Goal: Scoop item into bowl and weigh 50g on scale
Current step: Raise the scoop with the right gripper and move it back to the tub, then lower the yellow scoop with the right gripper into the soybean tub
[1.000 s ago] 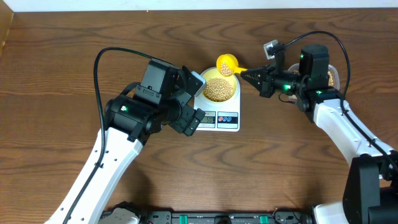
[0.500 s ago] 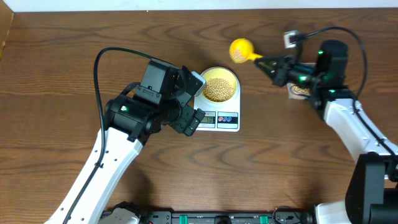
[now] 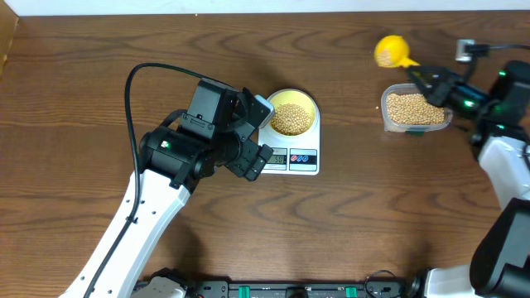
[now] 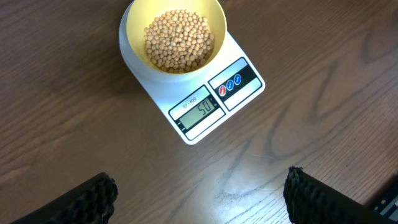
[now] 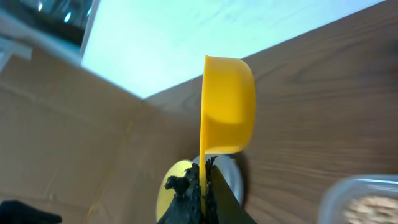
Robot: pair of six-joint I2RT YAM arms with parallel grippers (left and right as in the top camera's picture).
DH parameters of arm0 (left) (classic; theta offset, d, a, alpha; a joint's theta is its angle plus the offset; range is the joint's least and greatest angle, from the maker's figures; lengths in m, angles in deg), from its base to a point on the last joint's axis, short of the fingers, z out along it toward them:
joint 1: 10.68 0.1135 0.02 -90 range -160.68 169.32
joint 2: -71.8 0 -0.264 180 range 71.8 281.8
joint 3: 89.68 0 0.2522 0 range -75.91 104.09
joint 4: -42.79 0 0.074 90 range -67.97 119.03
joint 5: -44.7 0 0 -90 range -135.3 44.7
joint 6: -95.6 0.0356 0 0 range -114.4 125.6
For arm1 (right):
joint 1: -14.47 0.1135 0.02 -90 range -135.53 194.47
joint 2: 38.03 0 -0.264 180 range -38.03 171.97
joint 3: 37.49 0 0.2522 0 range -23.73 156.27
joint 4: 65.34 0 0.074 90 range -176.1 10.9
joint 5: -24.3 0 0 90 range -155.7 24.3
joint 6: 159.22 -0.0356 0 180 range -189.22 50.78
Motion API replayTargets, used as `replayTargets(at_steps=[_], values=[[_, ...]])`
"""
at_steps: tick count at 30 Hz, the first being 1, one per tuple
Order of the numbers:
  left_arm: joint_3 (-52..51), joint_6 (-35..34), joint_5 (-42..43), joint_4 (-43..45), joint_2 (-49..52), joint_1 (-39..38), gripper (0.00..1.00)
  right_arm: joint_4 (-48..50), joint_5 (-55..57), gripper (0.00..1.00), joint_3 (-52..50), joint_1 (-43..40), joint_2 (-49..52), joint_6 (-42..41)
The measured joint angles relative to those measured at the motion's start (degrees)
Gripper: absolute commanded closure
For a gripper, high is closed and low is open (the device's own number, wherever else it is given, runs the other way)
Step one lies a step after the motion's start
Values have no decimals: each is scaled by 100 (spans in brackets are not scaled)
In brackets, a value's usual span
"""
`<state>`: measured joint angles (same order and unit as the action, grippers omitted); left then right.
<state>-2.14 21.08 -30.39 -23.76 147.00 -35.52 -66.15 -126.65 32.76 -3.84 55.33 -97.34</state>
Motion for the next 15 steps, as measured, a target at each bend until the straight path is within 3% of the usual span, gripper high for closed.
replayTargets(at_steps=[10, 15], values=[[0, 0, 0, 0, 0, 0, 12, -76, -107, 99, 0, -1064, 0, 39], [0, 2, 0, 0, 0, 0, 12, -446, -109, 99, 0, -1187, 0, 136]])
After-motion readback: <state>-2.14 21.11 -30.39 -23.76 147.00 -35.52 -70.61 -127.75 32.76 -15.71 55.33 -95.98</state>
